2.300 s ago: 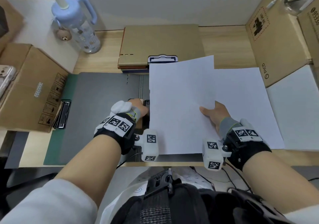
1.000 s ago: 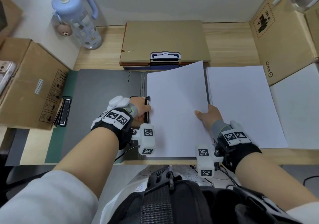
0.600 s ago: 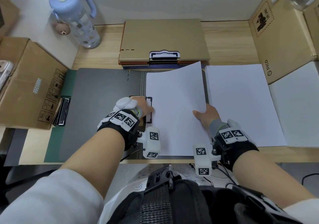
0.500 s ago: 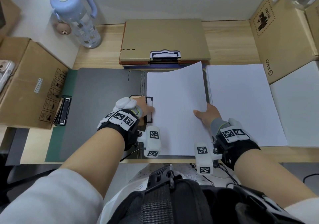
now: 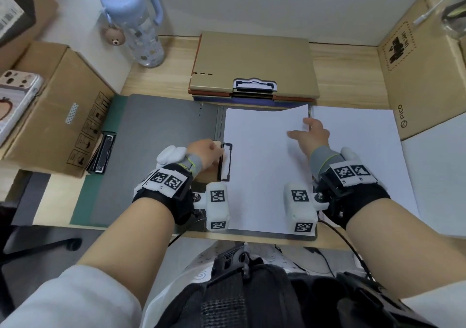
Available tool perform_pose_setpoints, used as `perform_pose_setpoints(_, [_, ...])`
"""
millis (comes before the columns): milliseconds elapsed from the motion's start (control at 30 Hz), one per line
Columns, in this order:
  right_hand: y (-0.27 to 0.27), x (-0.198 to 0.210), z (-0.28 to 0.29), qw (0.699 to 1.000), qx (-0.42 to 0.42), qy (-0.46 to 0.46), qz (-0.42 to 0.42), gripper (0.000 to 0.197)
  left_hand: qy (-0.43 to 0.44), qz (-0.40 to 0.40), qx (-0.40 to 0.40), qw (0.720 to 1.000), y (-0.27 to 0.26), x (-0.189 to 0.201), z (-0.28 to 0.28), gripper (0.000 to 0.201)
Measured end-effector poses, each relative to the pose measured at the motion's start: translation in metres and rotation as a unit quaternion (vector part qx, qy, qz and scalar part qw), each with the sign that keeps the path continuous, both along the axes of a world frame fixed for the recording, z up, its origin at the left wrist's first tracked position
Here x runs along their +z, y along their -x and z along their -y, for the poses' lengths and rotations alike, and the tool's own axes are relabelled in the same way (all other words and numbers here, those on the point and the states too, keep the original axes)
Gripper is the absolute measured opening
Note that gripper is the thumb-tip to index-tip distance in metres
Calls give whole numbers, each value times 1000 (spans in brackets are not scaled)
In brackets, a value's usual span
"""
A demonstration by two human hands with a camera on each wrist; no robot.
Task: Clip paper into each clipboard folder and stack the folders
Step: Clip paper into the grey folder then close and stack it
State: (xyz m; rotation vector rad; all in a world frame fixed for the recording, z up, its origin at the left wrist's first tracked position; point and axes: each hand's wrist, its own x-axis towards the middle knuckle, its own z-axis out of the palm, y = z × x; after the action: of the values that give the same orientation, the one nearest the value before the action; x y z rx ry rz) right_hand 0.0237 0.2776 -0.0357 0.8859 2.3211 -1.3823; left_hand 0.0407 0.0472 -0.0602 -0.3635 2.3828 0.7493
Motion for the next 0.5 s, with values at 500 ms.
perform_pose_setpoints(500, [1,2,120,984,144,102,13,41,32,-148,339,929,-34,12,132,40])
